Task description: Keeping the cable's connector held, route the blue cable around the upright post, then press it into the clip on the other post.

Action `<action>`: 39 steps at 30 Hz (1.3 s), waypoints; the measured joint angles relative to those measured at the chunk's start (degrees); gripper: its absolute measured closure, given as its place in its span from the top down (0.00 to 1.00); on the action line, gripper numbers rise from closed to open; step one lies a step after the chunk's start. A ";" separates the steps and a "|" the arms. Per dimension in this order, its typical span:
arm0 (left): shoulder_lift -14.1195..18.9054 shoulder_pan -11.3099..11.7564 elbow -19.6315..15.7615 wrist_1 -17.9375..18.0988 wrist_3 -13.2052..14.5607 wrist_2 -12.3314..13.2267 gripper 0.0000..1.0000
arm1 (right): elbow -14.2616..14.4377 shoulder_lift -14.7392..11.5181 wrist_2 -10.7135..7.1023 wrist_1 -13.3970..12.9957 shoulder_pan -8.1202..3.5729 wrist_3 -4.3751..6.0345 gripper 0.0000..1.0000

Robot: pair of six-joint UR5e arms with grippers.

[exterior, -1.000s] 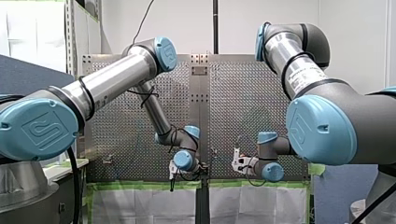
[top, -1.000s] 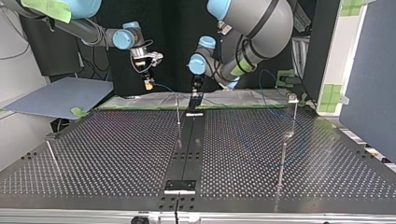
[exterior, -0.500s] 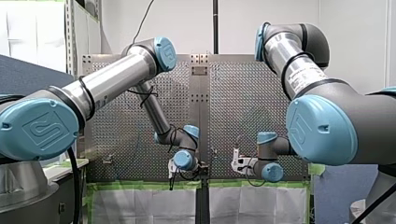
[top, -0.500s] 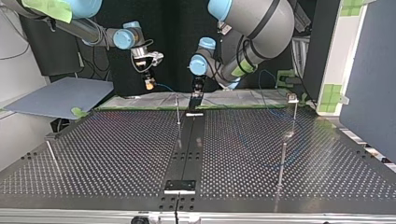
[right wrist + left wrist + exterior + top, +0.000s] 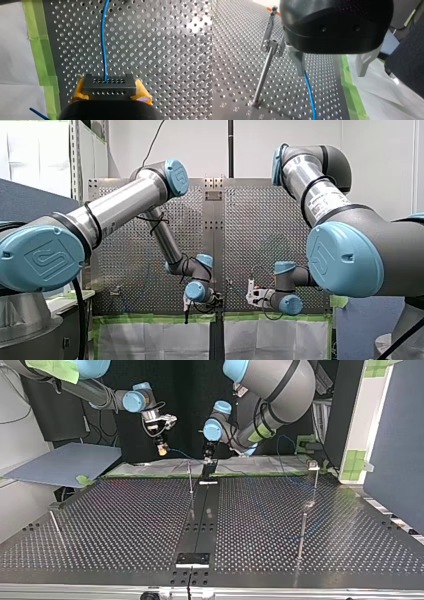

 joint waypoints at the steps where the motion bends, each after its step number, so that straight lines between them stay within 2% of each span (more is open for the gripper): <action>1: 0.01 0.02 0.00 0.27 -0.17 0.40 0.99 | 0.00 0.00 -0.18 0.02 0.05 -0.08 0.00; 7: 0.00 0.20 0.00 1.73 -1.99 3.11 0.99 | -0.01 -0.01 -1.09 0.12 0.24 -0.81 0.00; 15: -0.03 0.66 0.00 1.57 -5.26 5.41 0.99 | -0.02 -0.07 -2.16 0.32 0.33 -2.38 0.00; 18: -0.04 0.78 0.00 1.65 -6.62 6.58 0.99 | -0.02 -0.08 -2.30 0.35 0.33 -2.58 0.00; 25: -0.04 1.21 0.00 1.64 -8.44 8.67 0.99 | -0.01 -0.08 -3.36 0.36 0.35 -2.47 0.00; 31: 0.08 2.00 0.00 1.36 -8.97 8.03 0.99 | 0.00 -0.09 -3.61 0.74 0.28 -2.08 0.00; 35: 0.64 3.54 0.00 2.01 -7.94 6.77 0.99 | 0.00 -0.09 -2.80 0.78 -0.21 -1.85 0.00; 39: 1.03 5.18 0.00 2.48 -6.40 6.55 0.99 | -0.02 -0.08 -1.15 0.79 -0.74 -1.38 0.00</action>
